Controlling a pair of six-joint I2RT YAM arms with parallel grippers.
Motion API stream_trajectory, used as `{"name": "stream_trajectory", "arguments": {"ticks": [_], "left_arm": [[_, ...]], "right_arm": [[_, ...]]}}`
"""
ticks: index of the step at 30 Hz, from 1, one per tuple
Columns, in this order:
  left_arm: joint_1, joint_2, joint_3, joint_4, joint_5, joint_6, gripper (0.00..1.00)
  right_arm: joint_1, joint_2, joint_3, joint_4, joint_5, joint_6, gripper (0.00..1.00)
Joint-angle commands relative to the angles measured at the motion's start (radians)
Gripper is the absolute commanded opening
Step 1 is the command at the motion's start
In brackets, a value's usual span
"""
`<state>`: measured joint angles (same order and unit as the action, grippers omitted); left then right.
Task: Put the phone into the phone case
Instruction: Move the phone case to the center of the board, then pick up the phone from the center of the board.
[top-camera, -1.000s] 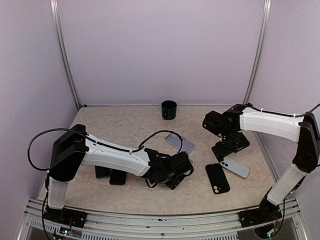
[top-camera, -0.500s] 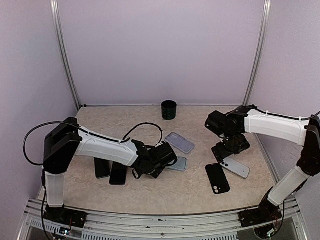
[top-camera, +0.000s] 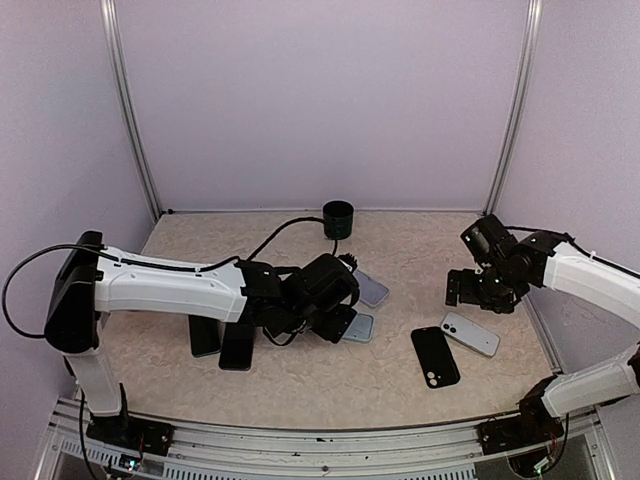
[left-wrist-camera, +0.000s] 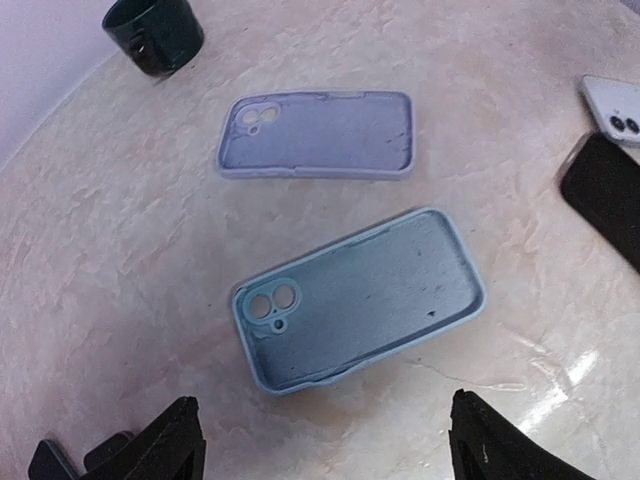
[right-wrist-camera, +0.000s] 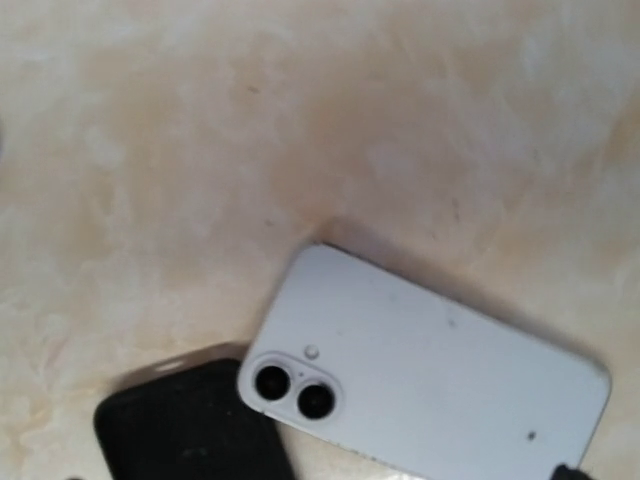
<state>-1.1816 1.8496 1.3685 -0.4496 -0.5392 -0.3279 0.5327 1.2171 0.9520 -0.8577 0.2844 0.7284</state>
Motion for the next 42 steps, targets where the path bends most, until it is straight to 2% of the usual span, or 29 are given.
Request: {"name": "stream_trajectory", "arguments": {"ticks": [1,7,13,16,18,22,33,39,42], "left_arm": [[0.03,0.032,0.129,0.107,0.156,0.031,0.84],[0.151,0.14,0.308,0.281,0.568,-0.072,0.86],[0.185,0.397,0.632,0.253,0.841,-0.216,0.85],[0.192,0.531,0.771,0.24,0.934,-0.263,0.85],[0.197,0.593,0.818,0.256,0.994,-0.295,0.85],[0.205,0.659,0.798,0.389,1.125,-0.378,0.86],[0.205,0.812,0.843,0.584,1.212,-0.538,0.91],[0.203,0.895,0.932,0.587,1.205,-0.56,0.98],[0.205,0.927,0.968,0.576,1.204,-0.555,0.99]], "right_arm": [[-0.035,-0.031,-0.076,0.06,-0.009,0.209,0.99],[-0.125,-0.194,-0.182,0.091,-0.011,0.3,0.99],[-0.192,-0.294,-0.276,0.101,-0.042,0.363,0.99],[-0.212,-0.326,-0.304,0.104,-0.055,0.39,0.99],[-0.222,-0.348,-0.317,0.098,-0.048,0.408,0.99],[-0.235,-0.372,-0.335,0.081,-0.026,0.447,0.99],[-0.263,-0.336,-0.419,0.109,-0.047,0.534,0.99],[-0.274,-0.393,-0.488,0.162,-0.068,0.575,0.99],[-0.278,-0.413,-0.502,0.152,-0.051,0.59,0.99]]}}
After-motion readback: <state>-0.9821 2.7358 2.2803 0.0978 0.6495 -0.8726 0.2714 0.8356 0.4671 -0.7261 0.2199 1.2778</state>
